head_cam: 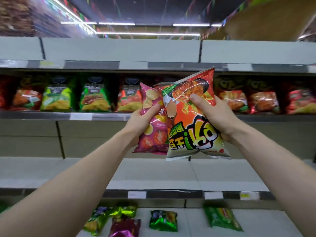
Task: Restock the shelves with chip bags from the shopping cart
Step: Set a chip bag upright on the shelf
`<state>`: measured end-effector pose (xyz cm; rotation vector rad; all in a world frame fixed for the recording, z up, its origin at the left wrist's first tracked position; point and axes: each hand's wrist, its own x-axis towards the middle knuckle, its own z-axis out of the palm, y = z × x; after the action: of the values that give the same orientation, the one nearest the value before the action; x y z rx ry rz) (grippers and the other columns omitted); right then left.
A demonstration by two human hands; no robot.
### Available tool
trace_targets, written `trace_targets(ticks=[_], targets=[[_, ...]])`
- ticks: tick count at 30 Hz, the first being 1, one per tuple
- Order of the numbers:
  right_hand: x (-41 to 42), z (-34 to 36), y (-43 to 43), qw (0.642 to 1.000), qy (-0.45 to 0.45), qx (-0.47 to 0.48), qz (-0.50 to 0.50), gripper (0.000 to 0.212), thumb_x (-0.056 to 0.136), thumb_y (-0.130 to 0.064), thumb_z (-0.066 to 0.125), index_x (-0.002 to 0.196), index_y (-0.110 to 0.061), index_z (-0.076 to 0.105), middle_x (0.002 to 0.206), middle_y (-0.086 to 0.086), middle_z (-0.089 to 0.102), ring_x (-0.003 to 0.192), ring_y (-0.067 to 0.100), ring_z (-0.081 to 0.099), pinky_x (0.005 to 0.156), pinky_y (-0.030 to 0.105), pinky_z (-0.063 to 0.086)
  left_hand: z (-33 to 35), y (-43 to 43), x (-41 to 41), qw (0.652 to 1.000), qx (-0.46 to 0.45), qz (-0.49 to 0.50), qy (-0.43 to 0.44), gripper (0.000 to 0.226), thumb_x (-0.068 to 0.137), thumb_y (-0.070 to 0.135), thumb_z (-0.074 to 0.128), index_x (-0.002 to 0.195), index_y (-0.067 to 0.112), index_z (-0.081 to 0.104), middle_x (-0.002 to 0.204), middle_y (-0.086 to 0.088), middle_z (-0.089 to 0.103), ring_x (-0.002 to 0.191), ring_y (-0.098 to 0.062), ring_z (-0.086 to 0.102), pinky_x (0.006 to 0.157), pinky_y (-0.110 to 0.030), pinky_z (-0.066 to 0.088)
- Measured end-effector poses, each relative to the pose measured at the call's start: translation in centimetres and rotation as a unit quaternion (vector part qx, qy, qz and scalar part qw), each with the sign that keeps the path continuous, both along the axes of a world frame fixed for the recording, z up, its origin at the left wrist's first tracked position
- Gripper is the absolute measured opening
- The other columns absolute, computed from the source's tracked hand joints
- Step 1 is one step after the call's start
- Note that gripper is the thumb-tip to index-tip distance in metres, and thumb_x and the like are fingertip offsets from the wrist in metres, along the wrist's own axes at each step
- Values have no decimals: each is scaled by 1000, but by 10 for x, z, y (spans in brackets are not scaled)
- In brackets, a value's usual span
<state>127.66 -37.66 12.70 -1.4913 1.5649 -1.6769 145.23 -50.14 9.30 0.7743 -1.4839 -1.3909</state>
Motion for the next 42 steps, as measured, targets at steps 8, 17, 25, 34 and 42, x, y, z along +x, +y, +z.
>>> trace_targets(ticks=[8,17,25,34,42], targets=[[-125,20,87,997,18,-12,-72,89,53,-72,73,124,-23,55,108,-2,72,96,18,71,93,43,53,13,59,-156,997,-9,-70,36,43,81,40,73,111,12,60,84,-7,75,68,-19,72,66,-34,60],[-252,18,171,988,-4,-3,-156,86,52,-77,74,119,-25,58,108,0,73,99,23,70,96,48,51,12,122,-308,986,5,-160,47,43,82,38,73,115,16,58,91,-8,75,73,-20,73,65,-33,59],[-340,8,203,979,-39,7,-199,50,77,-54,71,114,-22,59,93,0,76,85,21,74,91,44,54,17,140,-408,980,20,-188,65,38,82,38,74,109,16,58,82,-5,74,63,-17,71,59,-30,59],[-449,13,205,967,-99,18,-236,45,80,-50,70,108,-17,60,86,5,76,76,24,74,73,37,57,18,133,-541,972,22,-226,62,33,81,40,75,101,20,60,89,-8,74,73,-22,73,71,-38,60],[-546,22,209,954,-117,46,-273,47,80,-52,69,106,-13,65,87,9,76,74,27,74,68,35,56,32,127,-655,965,39,-257,36,38,79,42,76,102,18,59,83,-8,75,70,-24,73,69,-40,60]])
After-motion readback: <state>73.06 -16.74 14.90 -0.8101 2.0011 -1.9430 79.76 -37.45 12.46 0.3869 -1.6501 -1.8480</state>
